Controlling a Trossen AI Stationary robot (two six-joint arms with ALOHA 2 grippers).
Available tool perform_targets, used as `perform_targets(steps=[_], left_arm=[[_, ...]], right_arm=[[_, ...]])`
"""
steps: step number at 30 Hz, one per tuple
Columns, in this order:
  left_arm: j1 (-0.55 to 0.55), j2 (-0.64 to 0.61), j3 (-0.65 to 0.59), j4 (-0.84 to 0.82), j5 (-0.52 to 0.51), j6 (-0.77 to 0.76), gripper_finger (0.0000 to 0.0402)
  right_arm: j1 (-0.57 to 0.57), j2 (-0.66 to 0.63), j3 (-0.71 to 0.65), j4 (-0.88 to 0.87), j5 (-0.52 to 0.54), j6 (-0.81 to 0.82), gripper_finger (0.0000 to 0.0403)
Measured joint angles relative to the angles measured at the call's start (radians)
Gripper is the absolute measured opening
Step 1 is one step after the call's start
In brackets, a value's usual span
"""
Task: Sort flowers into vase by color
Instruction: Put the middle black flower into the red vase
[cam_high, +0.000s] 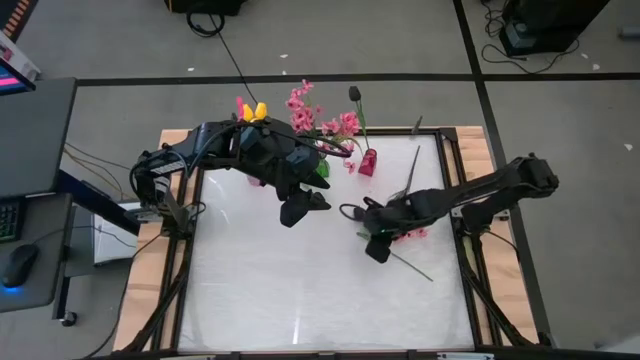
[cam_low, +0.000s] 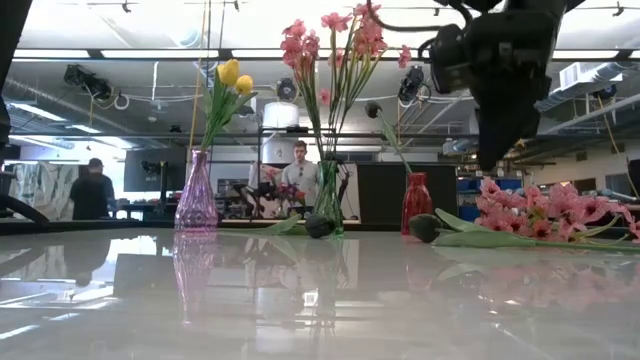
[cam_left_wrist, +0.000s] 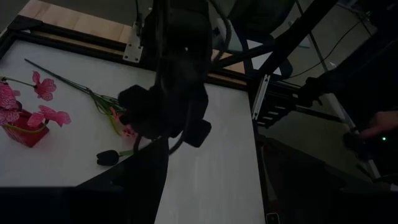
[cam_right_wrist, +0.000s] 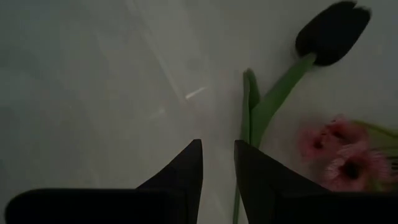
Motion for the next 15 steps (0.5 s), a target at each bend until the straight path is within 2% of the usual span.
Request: perform_targets(steps=[15], left_arm=[[0.0, 0.0, 0.0, 0.0, 0.0, 0.0, 0.0268]], right_arm=[[0.001, 0.159, 0.0, 0.0, -0.011, -0.052, 0.0103]])
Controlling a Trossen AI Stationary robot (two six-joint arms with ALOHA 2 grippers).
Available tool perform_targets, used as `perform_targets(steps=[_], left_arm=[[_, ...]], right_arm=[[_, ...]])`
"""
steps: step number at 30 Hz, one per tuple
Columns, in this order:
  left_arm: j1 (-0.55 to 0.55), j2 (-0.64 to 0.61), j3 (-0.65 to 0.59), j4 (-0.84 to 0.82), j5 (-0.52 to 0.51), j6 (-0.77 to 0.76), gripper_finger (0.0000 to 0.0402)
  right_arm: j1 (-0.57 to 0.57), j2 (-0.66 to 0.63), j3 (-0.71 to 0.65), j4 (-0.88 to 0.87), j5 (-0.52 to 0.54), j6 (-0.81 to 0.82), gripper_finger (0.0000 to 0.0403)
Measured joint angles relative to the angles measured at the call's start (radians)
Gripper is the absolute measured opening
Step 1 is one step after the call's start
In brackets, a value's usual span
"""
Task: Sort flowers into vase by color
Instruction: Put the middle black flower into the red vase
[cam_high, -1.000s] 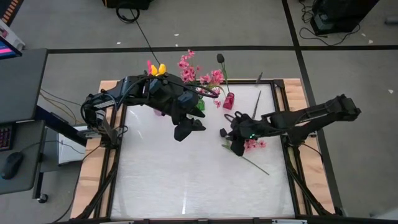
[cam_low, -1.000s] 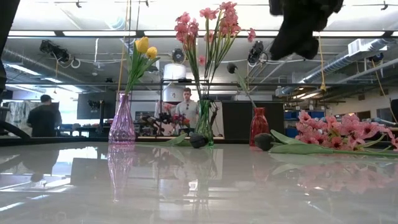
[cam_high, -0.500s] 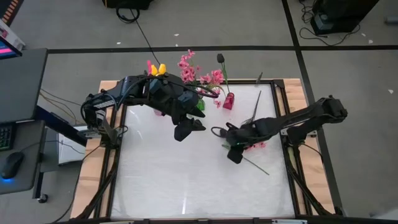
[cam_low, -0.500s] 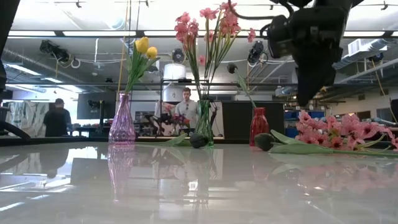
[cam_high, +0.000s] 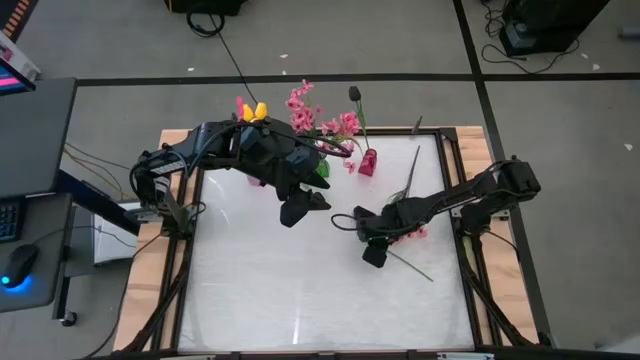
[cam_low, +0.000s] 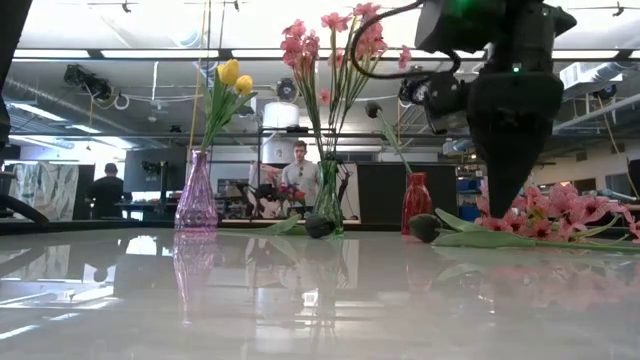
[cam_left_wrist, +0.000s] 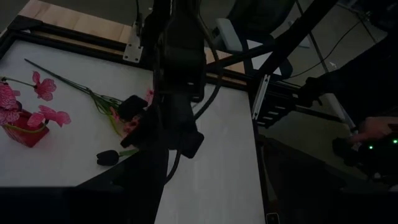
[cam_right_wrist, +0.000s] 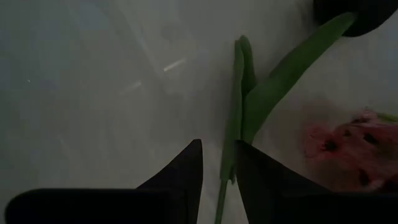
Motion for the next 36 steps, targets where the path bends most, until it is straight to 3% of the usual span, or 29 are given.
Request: perform_targets(steps=[22, 26, 32, 36], left_arm=[[0.0, 0.0, 0.0, 0.0, 0.0, 0.0, 0.0268], [0.0, 0.0, 0.0, 0.0, 0.0, 0.0, 0.0268], [0.0, 0.0, 0.0, 0.0, 0.0, 0.0, 0.0268], [0.0, 0.0, 0.0, 0.0, 0.0, 0.0, 0.0268]], right_arm=[[-0.011, 0.043, -0.076, 0.127, -0.044, 0.007, 0.01], [-0.016, 0.044, -0.076, 0.126, -0.045, 0.009, 0.0079], [-0.024, 0.045, -0.078, 0.124, -0.05, 0.011, 0.0015], [-0.029, 0.045, -0.078, 0.127, -0.069, 0.01, 0.0014]])
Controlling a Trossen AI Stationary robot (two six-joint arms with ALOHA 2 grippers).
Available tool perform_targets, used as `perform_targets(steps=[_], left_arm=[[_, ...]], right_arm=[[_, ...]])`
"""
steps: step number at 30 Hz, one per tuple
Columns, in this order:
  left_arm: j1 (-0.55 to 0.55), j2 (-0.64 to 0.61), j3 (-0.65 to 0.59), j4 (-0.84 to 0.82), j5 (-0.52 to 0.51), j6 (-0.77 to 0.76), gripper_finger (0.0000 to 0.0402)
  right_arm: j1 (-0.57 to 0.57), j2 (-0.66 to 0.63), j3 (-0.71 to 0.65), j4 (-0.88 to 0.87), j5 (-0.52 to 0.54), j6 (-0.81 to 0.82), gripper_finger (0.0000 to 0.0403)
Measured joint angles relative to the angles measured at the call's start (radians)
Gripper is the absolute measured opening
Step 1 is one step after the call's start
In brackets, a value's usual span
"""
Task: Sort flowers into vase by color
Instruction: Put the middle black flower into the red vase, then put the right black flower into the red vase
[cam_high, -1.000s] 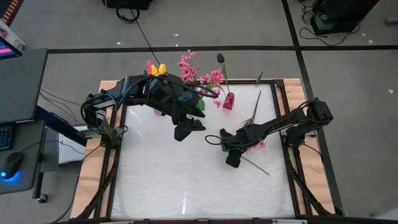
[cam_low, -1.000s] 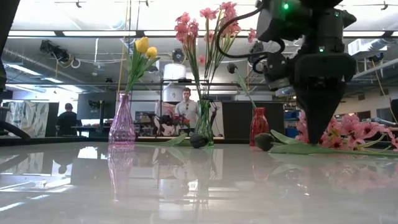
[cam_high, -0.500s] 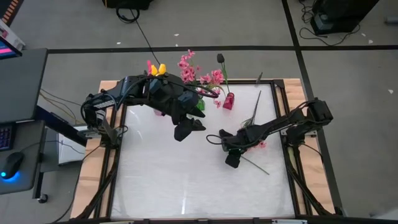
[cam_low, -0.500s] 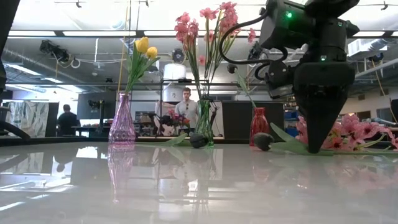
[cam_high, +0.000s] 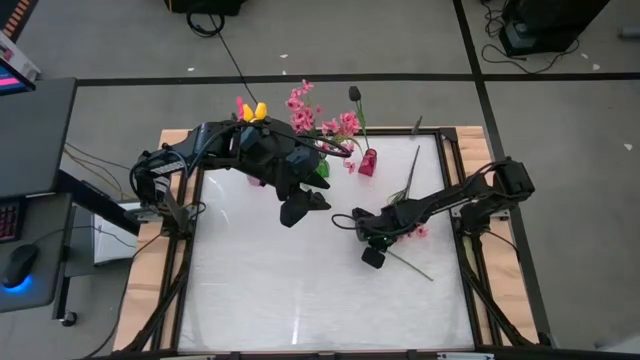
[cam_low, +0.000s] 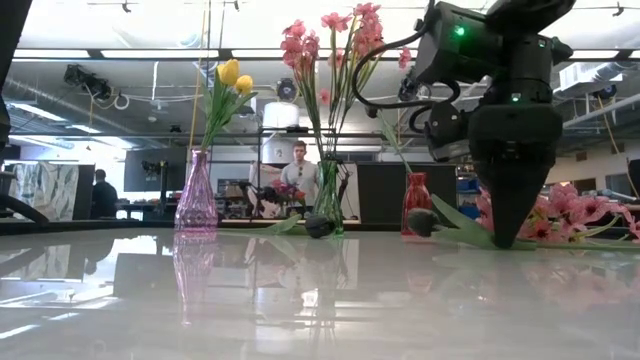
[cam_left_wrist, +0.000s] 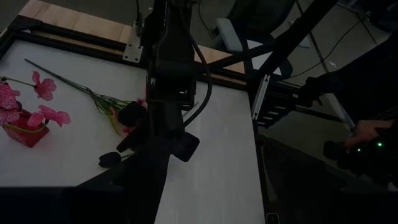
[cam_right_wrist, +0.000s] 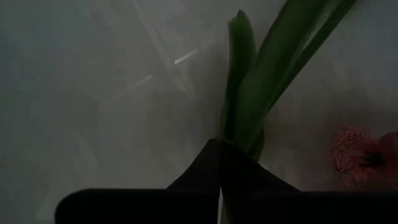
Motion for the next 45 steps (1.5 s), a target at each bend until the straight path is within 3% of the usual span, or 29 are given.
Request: perform_targets(steps=[15, 27, 35, 45], left_arm=[[0.0, 0.0, 0.0, 0.0, 0.0, 0.0, 0.0268], [0.0, 0.0, 0.0, 0.0, 0.0, 0.0, 0.0268], [0.0, 0.0, 0.0, 0.0, 0.0, 0.0, 0.0268], [0.0, 0.0, 0.0, 0.0, 0.0, 0.0, 0.0268]], right_arm=[[0.0, -0.001, 0.012, 0.002, -0.047, 0.024, 0.0009], [-0.015, -0.003, 0.034, -0.03, -0.023, 0.034, 0.0007], [-0.024, -0.074, 0.074, -0.102, -0.009, 0.003, 0.001], [-0.083, -0.148, 0.082, -0.165, 0.004, 0.042, 0.0086]])
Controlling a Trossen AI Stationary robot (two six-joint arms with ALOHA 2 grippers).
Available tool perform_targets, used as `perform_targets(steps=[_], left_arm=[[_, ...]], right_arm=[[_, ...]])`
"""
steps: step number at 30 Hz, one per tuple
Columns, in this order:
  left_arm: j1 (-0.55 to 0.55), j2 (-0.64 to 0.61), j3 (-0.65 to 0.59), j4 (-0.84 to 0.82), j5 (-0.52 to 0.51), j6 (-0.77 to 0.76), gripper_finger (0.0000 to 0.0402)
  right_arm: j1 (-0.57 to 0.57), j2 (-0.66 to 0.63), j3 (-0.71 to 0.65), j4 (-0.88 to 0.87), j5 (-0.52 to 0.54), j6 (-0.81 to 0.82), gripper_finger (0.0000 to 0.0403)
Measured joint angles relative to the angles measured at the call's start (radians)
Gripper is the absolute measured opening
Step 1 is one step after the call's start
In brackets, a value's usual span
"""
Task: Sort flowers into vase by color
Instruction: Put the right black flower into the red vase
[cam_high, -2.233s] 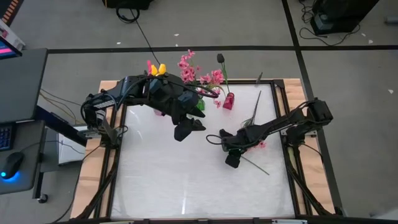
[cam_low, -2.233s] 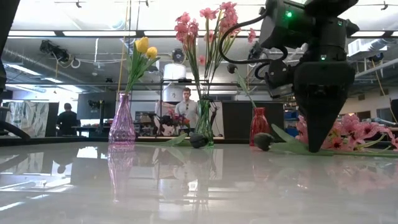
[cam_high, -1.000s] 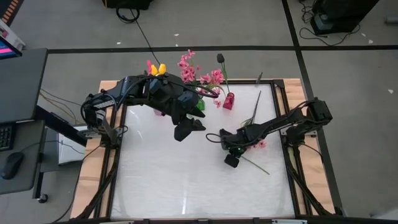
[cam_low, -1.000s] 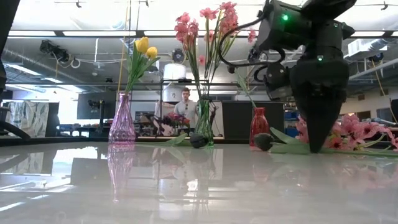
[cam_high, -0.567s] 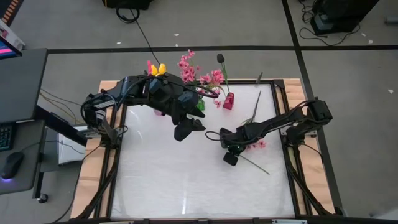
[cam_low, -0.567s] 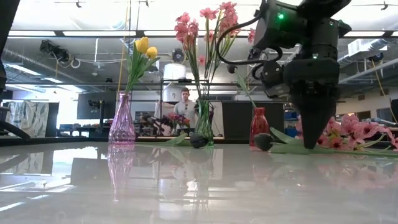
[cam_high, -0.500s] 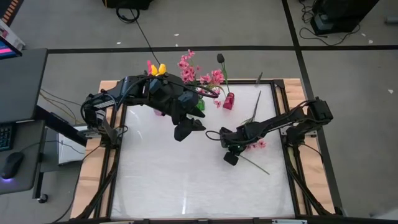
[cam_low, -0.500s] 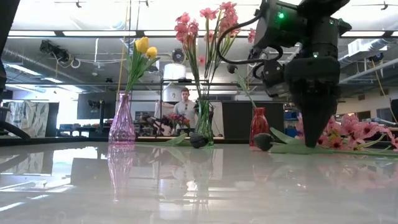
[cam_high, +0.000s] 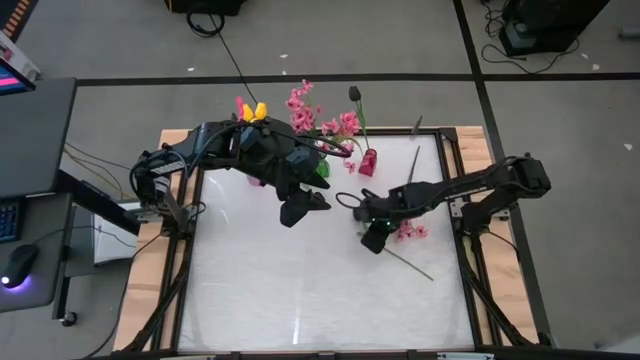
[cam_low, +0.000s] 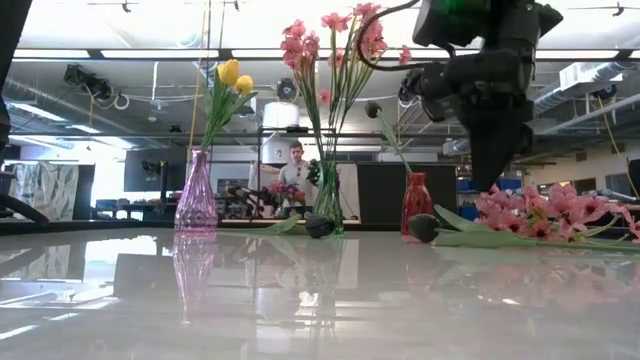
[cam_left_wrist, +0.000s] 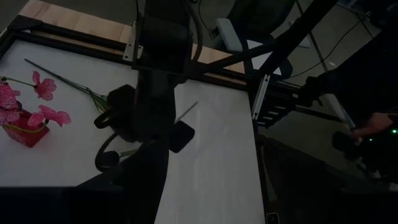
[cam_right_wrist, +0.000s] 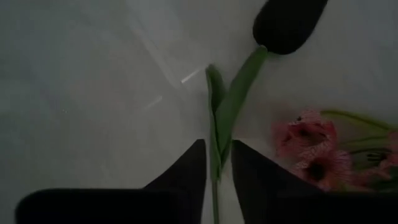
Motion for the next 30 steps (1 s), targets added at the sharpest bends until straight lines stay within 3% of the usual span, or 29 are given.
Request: perform_targets(steps=[11, 23, 30], left_arm=[[0.0, 0.0, 0.0, 0.0, 0.0, 0.0, 0.0268], [0.0, 0.0, 0.0, 0.0, 0.0, 0.0, 0.0268], [0.0, 0.0, 0.0, 0.0, 0.0, 0.0, 0.0268]], right_arm=[[-0.016, 0.002, -0.042, -0.011, -0.009, -0.024, 0.0147], [0.0, 0.003, -0.077, 0.058, -0.027, 0.028, 0.0153], [0.005, 0.003, -0.077, 0.068, 0.031, -0.031, 0.0153]])
